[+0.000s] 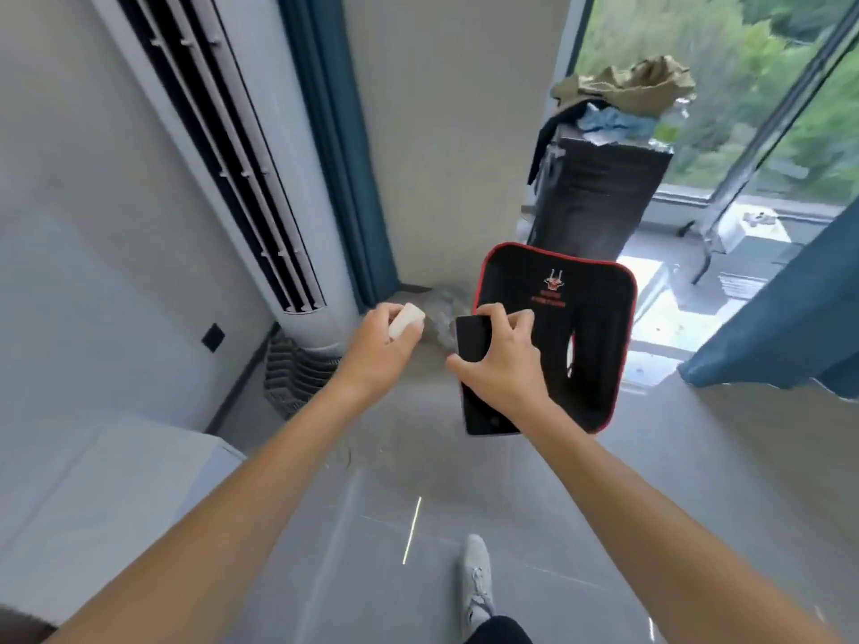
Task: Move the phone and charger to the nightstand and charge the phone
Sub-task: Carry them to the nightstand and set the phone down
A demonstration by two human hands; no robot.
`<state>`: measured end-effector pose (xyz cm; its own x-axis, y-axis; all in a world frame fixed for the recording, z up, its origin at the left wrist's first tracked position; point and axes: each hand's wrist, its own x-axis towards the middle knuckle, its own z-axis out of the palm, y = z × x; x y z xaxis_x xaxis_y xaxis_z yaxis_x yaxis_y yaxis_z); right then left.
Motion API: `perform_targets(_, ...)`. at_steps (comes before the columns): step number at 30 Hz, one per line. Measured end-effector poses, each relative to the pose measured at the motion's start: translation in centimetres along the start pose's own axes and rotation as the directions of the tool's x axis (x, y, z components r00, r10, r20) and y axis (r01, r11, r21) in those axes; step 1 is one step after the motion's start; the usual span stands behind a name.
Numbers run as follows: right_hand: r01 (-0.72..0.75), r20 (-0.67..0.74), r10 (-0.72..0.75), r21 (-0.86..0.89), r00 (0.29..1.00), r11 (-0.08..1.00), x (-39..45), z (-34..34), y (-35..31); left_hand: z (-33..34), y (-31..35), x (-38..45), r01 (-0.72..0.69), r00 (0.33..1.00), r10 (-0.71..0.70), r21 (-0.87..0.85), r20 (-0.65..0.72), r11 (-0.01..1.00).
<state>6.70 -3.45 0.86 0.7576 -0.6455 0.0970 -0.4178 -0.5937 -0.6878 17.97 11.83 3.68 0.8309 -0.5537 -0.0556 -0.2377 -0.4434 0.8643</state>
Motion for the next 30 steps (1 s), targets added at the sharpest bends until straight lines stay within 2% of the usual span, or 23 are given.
perform_targets(3,0.099,0.150,-0.105,0.045,0.983,0.994,4.1,3.9,-3.4,-4.2,-2.6,2.0,0.108,0.983,-0.110,-0.018,-0.146,0.994)
perform_targets(7,0.237,0.304,-0.257,0.101,0.917,0.966,8.3,9.3,-7.7,-8.7,-5.0,3.3,0.213,0.915,-0.223,-0.068,-0.336,0.975)
perform_targets(12,0.396,0.448,-0.411,0.132,0.794,0.909,10.6,16.5,-12.8,-13.8,-8.2,1.6,0.323,0.786,-0.358,-0.159,-0.504,0.933)
perform_targets(16,0.462,0.542,-0.481,0.184,0.689,0.868,10.1,22.4,-17.4,-18.0,-11.6,-0.9,0.395,0.672,-0.440,-0.213,-0.596,0.894)
perform_targets(24,0.555,0.676,-0.542,0.230,0.500,0.799,5.8,35.3,-26.9,-26.5,-21.1,-4.1,0.430,0.482,-0.561,-0.375,-0.673,0.821)
perform_targets(30,0.575,0.748,-0.499,0.195,0.437,0.795,2.9,46.5,-33.2,-33.6,-30.1,-4.3,0.418,0.403,-0.650,-0.503,-0.644,0.757)
